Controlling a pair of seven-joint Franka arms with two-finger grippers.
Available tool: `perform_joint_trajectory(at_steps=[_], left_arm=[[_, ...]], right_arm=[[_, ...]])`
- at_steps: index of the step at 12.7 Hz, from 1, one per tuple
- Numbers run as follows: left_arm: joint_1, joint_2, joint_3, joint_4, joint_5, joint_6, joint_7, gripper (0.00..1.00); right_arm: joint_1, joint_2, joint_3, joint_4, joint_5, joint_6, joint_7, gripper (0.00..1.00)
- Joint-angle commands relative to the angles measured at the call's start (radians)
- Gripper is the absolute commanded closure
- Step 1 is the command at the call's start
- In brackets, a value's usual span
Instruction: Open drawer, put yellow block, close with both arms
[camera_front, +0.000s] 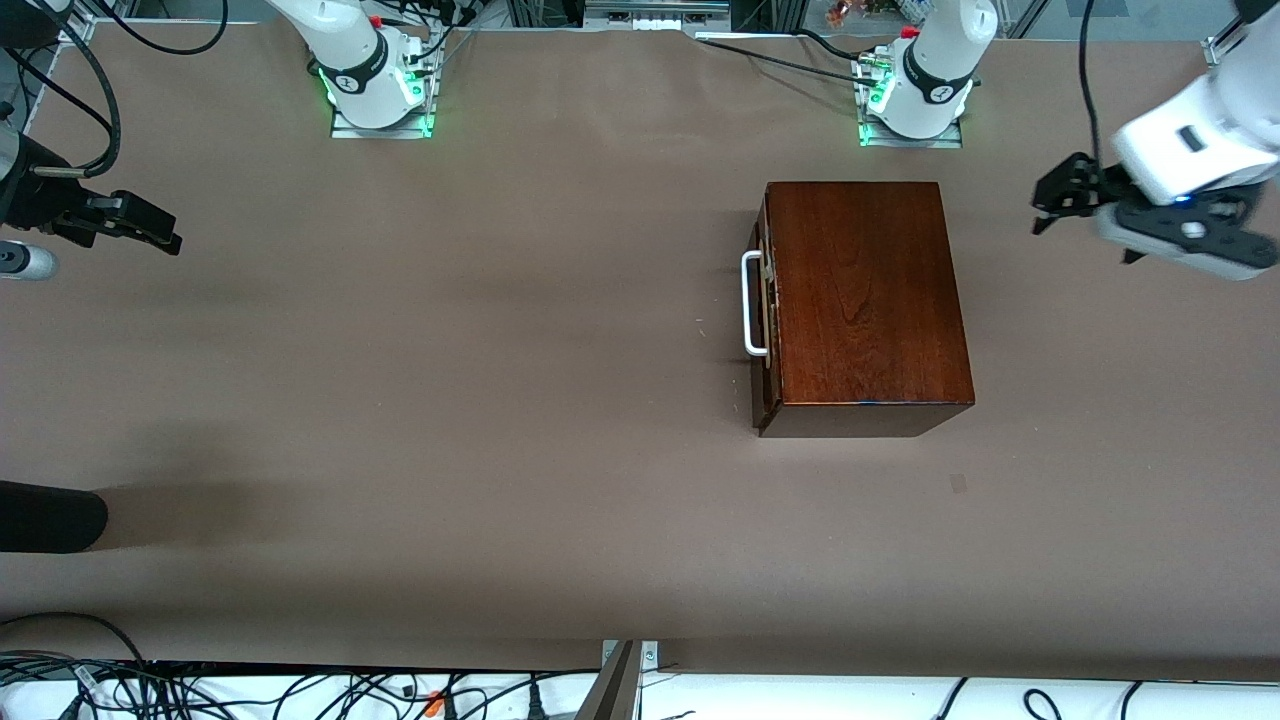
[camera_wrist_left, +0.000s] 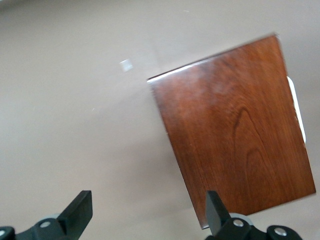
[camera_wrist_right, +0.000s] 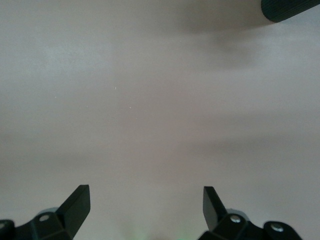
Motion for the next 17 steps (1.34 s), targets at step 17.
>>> perform_joint_trajectory(at_steps=[17], left_arm=[[-0.013,-0.014,0.034,-0.042,0.002,0.030,-0.205,0.00]], right_arm=[[-0.019,-0.002,0.016,0.014,-0.002,0.005,-0.014,0.00]])
